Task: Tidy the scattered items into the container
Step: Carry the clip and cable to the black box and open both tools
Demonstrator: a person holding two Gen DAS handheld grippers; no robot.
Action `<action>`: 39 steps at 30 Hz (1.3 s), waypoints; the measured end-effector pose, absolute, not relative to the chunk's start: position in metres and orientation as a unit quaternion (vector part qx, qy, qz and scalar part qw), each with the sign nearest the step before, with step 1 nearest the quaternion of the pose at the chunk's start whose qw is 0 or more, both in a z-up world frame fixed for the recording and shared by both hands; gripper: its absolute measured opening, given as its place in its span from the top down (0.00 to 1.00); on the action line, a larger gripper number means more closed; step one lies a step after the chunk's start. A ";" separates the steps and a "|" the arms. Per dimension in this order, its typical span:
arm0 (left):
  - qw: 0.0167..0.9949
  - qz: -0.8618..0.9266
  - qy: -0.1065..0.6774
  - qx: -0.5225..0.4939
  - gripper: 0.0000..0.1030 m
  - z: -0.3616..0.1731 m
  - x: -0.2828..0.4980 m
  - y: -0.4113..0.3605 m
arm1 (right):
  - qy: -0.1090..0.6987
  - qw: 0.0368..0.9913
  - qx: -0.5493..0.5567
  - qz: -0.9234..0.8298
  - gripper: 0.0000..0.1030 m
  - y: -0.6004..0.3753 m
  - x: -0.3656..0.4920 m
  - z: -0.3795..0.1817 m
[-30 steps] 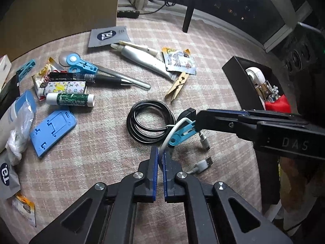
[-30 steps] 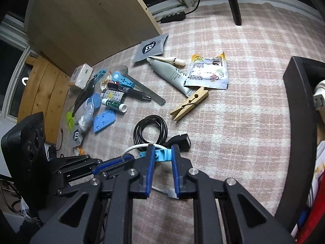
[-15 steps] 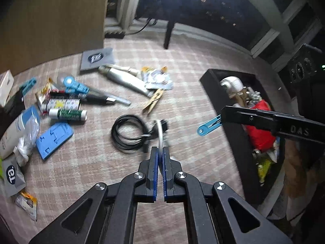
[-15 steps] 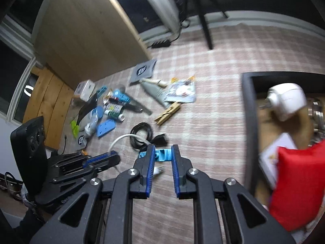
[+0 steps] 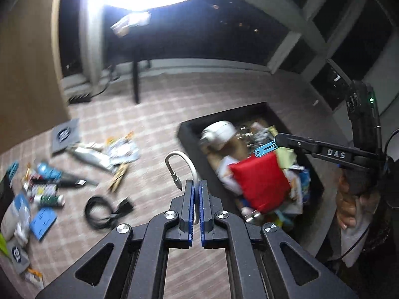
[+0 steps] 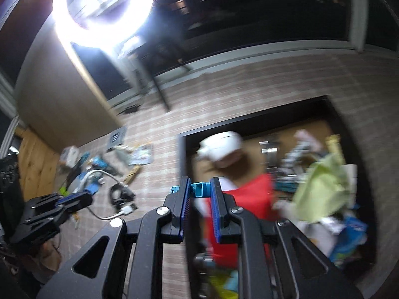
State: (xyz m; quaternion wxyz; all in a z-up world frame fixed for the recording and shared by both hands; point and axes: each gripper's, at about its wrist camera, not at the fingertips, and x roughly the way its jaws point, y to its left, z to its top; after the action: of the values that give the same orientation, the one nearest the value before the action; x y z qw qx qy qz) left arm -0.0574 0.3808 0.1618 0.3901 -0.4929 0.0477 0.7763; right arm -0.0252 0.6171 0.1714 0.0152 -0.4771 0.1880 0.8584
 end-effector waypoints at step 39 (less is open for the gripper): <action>0.420 0.786 0.107 -0.441 0.68 0.204 -0.047 0.492 | 0.151 0.126 -0.460 0.866 0.48 0.677 0.005 0.185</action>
State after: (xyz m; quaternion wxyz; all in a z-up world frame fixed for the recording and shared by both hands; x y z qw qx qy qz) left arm -0.0473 0.4922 0.2040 0.4204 -0.4405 0.1071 0.7860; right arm 0.0051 0.6768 0.1848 0.1258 -0.4605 0.1512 0.8656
